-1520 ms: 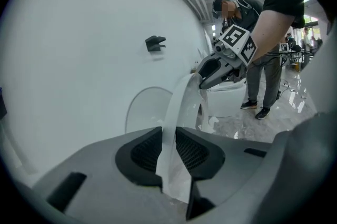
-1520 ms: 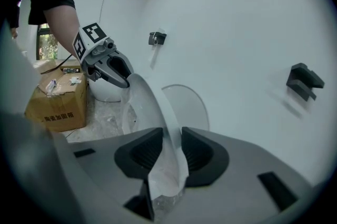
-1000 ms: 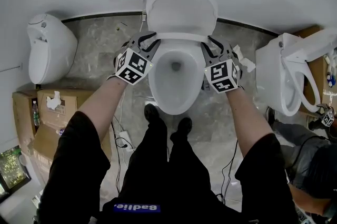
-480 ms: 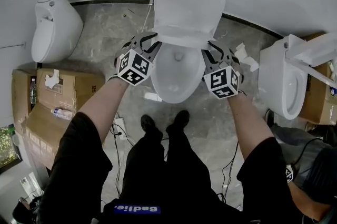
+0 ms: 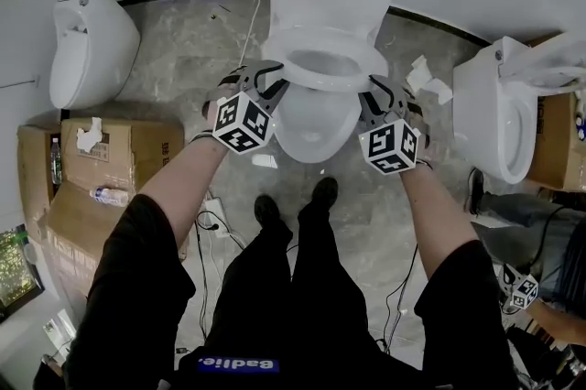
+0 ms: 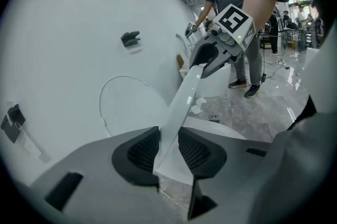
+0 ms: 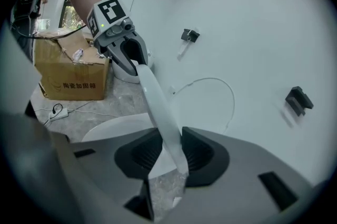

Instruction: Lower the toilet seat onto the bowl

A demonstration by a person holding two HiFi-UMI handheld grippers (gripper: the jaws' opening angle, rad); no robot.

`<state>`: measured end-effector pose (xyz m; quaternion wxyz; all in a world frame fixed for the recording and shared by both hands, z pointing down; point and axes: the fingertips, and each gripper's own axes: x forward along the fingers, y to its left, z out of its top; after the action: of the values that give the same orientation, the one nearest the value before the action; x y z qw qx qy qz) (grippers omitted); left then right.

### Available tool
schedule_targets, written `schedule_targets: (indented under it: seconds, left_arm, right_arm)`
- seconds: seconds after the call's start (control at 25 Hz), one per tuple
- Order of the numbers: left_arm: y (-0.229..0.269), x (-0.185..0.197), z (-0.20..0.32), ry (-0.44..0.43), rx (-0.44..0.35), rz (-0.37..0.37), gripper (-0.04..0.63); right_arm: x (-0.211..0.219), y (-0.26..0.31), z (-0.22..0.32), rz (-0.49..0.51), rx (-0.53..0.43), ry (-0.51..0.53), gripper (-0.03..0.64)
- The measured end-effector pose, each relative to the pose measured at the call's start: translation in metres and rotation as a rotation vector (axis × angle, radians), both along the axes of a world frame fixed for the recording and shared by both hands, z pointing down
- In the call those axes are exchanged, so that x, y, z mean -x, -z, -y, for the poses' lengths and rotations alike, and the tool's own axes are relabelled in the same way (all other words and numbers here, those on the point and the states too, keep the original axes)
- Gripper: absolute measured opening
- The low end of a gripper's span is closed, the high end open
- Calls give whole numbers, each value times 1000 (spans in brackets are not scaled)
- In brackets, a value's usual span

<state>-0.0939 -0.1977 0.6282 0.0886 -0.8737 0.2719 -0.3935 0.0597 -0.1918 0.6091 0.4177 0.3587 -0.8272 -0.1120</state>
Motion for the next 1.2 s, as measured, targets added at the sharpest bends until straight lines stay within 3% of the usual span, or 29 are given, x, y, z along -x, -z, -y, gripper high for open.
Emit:
schedule_targets:
  seconds: [0.44, 1.2]
  left_arm:
    - [-41, 2, -58, -138, 47, 41, 116]
    - [-109, 4, -124, -157, 47, 74, 137]
  right_arm:
    - [2, -46, -55, -99, 24, -43, 132]
    - [6, -120, -123, -188, 6, 99, 151]
